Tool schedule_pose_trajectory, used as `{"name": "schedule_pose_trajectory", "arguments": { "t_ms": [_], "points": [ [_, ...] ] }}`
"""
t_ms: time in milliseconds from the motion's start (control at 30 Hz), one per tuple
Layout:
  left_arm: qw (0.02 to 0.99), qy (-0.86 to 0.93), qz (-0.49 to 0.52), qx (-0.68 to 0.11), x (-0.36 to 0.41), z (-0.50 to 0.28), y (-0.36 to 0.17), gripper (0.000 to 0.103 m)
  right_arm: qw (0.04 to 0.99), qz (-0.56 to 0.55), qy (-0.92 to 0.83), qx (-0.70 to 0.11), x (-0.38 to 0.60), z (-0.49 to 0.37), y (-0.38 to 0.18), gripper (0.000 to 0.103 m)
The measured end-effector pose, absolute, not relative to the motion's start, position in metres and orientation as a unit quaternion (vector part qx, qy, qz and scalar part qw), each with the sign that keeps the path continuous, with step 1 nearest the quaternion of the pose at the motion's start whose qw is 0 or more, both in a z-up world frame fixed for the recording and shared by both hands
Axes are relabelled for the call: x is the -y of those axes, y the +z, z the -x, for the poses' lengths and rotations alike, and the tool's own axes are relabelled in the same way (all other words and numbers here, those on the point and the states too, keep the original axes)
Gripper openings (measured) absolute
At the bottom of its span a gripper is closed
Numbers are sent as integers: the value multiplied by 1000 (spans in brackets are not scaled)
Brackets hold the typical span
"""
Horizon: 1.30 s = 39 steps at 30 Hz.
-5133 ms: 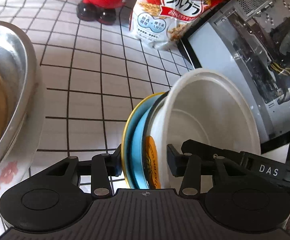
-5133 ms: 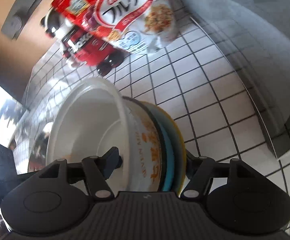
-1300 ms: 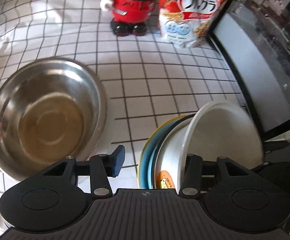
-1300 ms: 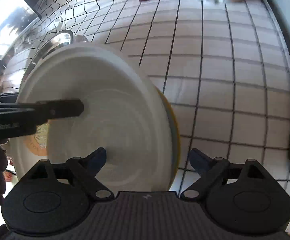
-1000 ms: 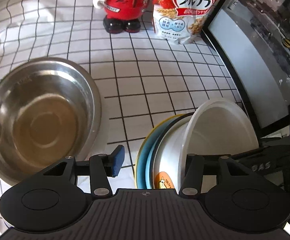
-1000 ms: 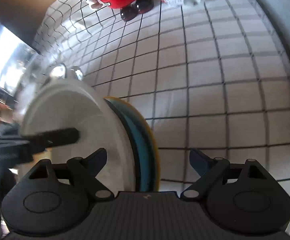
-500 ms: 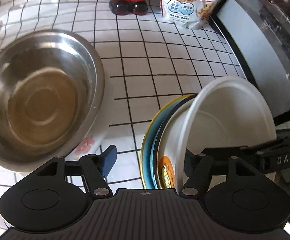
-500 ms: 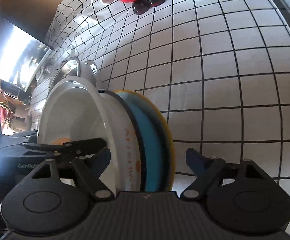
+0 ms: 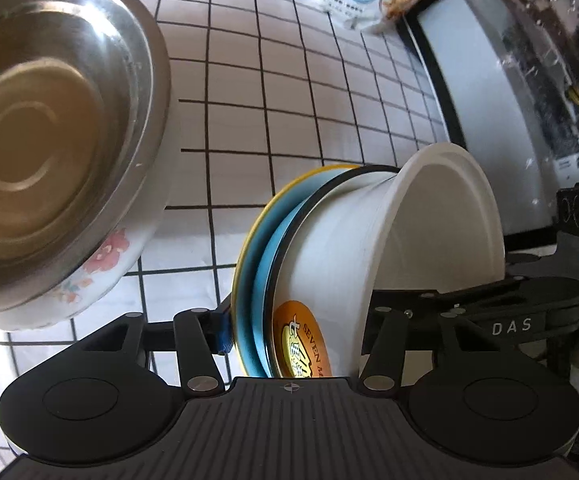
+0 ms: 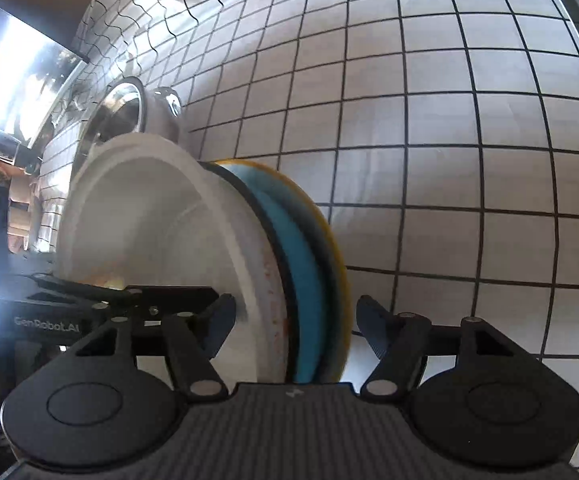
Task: Organize plates and bowls
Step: 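Carry the nested bowl stack toward the steel bowl with both tools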
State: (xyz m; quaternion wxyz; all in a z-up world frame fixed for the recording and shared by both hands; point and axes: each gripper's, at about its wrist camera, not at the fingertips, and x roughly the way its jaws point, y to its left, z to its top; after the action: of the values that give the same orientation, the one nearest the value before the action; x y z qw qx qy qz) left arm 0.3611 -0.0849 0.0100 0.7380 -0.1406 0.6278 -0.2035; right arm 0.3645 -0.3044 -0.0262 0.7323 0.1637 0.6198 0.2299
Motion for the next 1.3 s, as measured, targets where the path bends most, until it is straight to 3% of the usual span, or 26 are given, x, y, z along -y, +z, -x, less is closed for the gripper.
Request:
{"name": "schedule_pose_trajectory", "arguments": {
  "t_ms": [1300],
  "points": [
    [734,-188,131,-639,98,-369,31,50,760,-158,206,-596,304,-357,-3,60]
  ]
}}
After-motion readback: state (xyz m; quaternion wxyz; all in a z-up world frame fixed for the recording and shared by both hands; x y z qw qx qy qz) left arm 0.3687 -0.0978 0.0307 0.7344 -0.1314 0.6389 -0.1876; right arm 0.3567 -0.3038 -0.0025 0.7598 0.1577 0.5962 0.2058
